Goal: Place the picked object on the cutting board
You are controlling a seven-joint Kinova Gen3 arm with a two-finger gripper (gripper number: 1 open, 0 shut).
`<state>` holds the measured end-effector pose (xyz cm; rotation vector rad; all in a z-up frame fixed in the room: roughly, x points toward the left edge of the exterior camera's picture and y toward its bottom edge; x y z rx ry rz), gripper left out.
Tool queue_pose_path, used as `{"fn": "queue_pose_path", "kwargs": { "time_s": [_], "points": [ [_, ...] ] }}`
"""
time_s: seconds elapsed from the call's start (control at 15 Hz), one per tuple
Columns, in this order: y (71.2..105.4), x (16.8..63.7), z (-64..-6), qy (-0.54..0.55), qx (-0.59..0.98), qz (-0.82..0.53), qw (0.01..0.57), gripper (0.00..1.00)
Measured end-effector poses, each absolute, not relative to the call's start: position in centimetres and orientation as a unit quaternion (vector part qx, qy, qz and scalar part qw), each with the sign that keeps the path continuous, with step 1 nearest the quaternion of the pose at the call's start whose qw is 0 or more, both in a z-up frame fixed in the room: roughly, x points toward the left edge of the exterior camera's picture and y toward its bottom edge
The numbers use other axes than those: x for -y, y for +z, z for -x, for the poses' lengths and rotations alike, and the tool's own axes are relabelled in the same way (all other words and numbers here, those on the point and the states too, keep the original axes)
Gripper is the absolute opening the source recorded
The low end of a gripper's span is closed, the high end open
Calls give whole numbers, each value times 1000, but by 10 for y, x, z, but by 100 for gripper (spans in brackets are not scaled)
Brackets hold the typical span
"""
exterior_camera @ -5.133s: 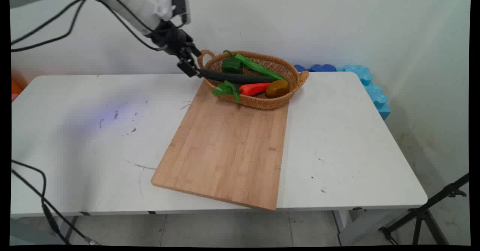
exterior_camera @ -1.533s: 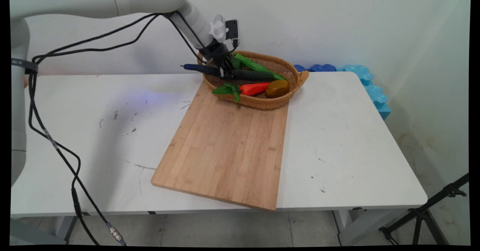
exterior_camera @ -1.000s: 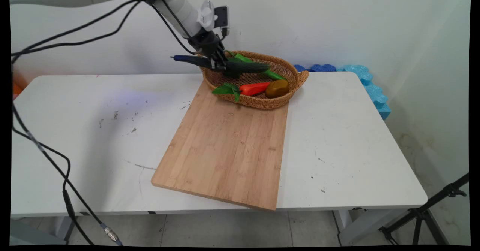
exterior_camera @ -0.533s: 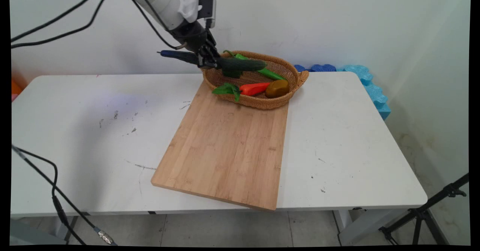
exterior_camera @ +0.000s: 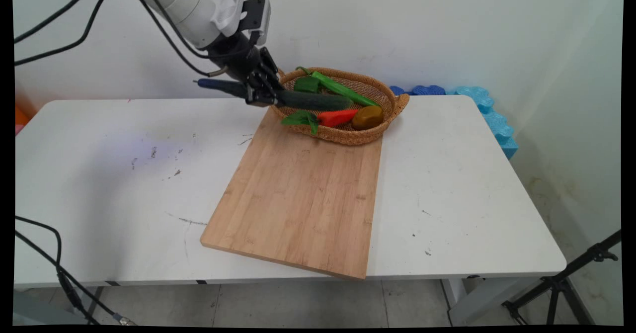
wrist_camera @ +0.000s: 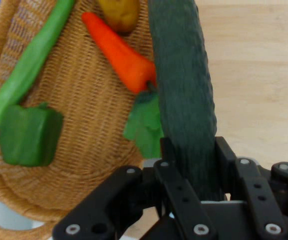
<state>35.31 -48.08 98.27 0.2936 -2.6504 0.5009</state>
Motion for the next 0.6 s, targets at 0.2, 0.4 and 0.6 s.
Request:
{"fn": "queue_pose_path", "kwargs": {
  "time_s": [0.2, 0.4, 0.6],
  "points": [
    [975, 470, -349, 166, 955, -108, 218, 0],
    [960, 463, -345, 152, 956, -116, 223, 0],
    [945, 460, -343, 142, 956, -122, 225, 0]
  ]
}}
